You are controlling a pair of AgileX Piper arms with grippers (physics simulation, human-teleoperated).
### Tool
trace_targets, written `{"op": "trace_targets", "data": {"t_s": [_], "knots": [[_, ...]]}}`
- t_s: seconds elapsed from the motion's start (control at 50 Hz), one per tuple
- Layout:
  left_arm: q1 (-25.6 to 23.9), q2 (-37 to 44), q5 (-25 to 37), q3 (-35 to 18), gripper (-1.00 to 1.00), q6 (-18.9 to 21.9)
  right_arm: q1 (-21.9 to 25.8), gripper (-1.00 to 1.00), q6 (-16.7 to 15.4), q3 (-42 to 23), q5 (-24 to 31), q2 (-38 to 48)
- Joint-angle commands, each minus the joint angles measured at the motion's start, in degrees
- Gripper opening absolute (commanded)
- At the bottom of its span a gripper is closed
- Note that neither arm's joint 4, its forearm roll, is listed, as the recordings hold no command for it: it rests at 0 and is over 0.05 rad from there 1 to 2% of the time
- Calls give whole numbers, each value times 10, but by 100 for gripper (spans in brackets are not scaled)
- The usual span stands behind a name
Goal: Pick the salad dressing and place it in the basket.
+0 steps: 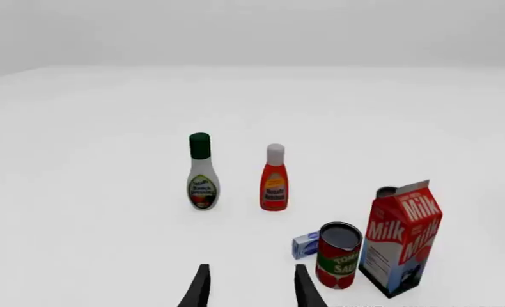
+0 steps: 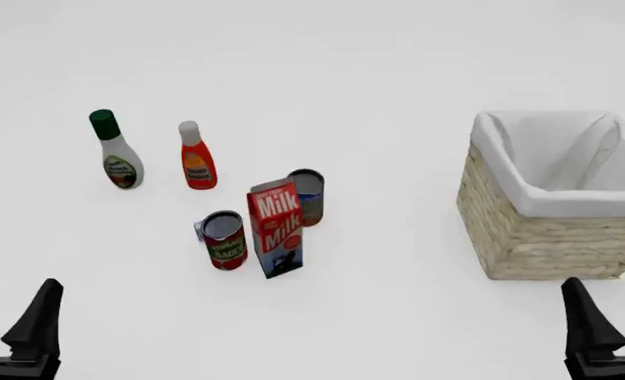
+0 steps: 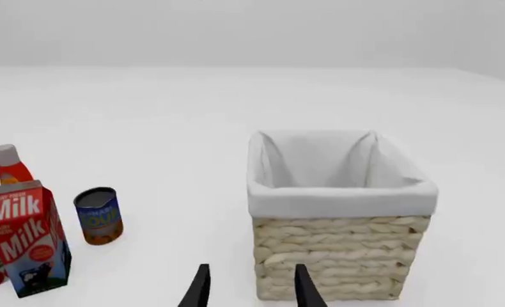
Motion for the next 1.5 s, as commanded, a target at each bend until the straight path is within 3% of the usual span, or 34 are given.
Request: {"op": "trace_targets", "data": {"t_s": [0.02,0.1,0.24,0.28,0.38,0.4,0.44,0.48,0.58,0.68,0.84,0.86,0.98,1.02,1.06,1.08,1.18,1.3,1.5], "knots": [[-11,61,-52,0,100,9,5,100,-3,3,-77,72],[-18,75,-71,0,100,-2,1,100,-5,4,-110,101],[-27,86,-72,-12,100,-12,7,100,-9,-3,-83,76],[-20,142,-104,-24,100,-35,4,100,-10,-4,-83,79],[-24,235,-154,-53,100,-8,7,100,-14,-4,-82,78],[-16,287,-178,-75,100,15,8,100,-15,-3,-84,79],[-17,301,-185,-84,100,11,7,100,-15,-2,-86,79],[-18,331,-189,-114,100,-14,7,100,-13,1,-91,82],[-10,435,-205,-197,100,16,9,100,-14,3,-109,101],[-17,528,-180,-299,100,0,9,100,-12,4,-130,124],[-13,648,-151,-427,100,13,14,100,-11,5,-156,153],[-8,685,-134,-469,100,8,14,100,-10,5,-165,164],[-1,748,-89,-564,100,11,14,100,-7,5,-179,179],[3,777,-60,-610,100,-9,14,100,-6,5,-181,181],[1,784,-55,-623,100,-3,14,100,-6,5,-182,183],[12,810,-34,-663,100,7,14,100,-6,5,-179,180],[31,847,0,-729,100,10,11,100,-6,5,-175,177],[55,920,68,-853,100,12,8,100,-4,5,-159,163],[87,1007,127,-965,100,-7,12,100,-1,5,-168,174]]}}
